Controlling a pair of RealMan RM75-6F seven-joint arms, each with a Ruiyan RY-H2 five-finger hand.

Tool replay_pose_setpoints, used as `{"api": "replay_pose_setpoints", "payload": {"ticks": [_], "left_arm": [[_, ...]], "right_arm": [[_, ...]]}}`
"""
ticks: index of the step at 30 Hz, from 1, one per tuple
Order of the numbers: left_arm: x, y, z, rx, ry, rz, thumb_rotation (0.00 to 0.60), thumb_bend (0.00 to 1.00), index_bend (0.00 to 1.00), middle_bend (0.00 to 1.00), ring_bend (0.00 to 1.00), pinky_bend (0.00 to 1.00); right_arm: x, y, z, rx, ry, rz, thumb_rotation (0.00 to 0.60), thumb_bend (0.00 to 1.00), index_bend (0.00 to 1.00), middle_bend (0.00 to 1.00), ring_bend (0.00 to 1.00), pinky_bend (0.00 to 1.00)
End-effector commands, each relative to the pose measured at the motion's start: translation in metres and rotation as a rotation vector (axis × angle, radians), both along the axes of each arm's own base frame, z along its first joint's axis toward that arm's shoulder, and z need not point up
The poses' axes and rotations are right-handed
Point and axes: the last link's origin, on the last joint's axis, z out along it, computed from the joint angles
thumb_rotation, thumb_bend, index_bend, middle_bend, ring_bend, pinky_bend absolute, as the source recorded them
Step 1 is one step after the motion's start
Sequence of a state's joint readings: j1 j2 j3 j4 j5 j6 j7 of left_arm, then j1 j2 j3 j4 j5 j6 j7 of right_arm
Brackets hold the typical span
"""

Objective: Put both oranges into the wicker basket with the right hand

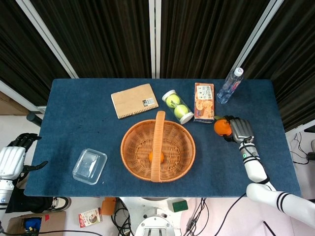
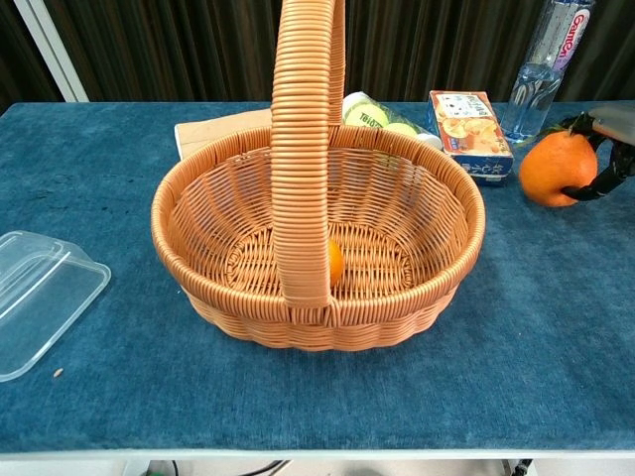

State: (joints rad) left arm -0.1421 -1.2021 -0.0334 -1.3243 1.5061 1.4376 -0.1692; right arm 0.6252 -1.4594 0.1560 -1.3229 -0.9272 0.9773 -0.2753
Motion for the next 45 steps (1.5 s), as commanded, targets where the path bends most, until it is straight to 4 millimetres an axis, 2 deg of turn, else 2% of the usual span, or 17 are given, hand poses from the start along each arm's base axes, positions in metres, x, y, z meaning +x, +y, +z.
{"api": "replay_pose_setpoints", "payload": {"ticks": [1, 7, 10, 12, 18, 26, 33, 38, 42, 45], "left_arm": [[0.0, 0.0, 0.0, 0.0, 0.0, -0.001, 0.483, 0.06, 0.27, 0.23, 0.15, 0.36], [0.004, 0.002, -0.001, 0.0, -0.004, -0.014, 0.482, 0.06, 0.27, 0.23, 0.15, 0.36], [0.006, 0.003, -0.001, 0.001, -0.005, -0.02, 0.484, 0.06, 0.27, 0.23, 0.15, 0.36], [0.006, 0.003, -0.001, 0.001, -0.005, -0.02, 0.481, 0.06, 0.27, 0.23, 0.15, 0.36], [0.004, 0.0, 0.001, 0.006, -0.001, -0.012, 0.482, 0.06, 0.27, 0.23, 0.15, 0.36], [0.0, -0.004, 0.005, 0.022, -0.007, -0.001, 0.479, 0.06, 0.27, 0.23, 0.15, 0.36], [-0.005, -0.005, 0.007, 0.026, -0.011, 0.013, 0.478, 0.06, 0.27, 0.23, 0.15, 0.36], [-0.007, -0.004, 0.007, 0.026, -0.014, 0.011, 0.48, 0.06, 0.27, 0.23, 0.15, 0.36], [-0.008, -0.005, 0.009, 0.028, -0.013, 0.012, 0.478, 0.06, 0.27, 0.23, 0.15, 0.36], [-0.009, -0.006, 0.01, 0.034, -0.016, 0.013, 0.476, 0.06, 0.27, 0.23, 0.15, 0.36]], "right_arm": [[0.013, 0.006, 0.022, -0.056, -0.067, 0.054, 0.6, 0.4, 0.6, 0.44, 0.32, 0.48], [0.067, 0.027, 0.068, -0.116, -0.191, 0.237, 0.6, 0.4, 0.61, 0.44, 0.32, 0.48], [0.09, 0.04, 0.075, -0.076, -0.228, 0.298, 0.6, 0.4, 0.61, 0.44, 0.33, 0.48], [0.101, 0.047, 0.073, -0.036, -0.249, 0.321, 0.6, 0.4, 0.61, 0.44, 0.33, 0.48], [0.127, 0.058, 0.045, 0.121, -0.282, 0.366, 0.6, 0.39, 0.61, 0.44, 0.32, 0.48], [0.154, 0.063, -0.01, 0.282, -0.218, 0.433, 0.6, 0.39, 0.6, 0.44, 0.32, 0.48], [0.167, 0.062, -0.046, 0.344, -0.164, 0.461, 0.6, 0.38, 0.58, 0.44, 0.32, 0.47], [0.169, 0.06, -0.066, 0.38, -0.113, 0.463, 0.6, 0.37, 0.5, 0.43, 0.31, 0.46], [0.172, 0.059, -0.074, 0.398, -0.083, 0.467, 0.6, 0.35, 0.44, 0.4, 0.29, 0.45], [0.173, 0.06, -0.076, 0.413, -0.066, 0.475, 0.6, 0.32, 0.33, 0.32, 0.2, 0.38]]}}
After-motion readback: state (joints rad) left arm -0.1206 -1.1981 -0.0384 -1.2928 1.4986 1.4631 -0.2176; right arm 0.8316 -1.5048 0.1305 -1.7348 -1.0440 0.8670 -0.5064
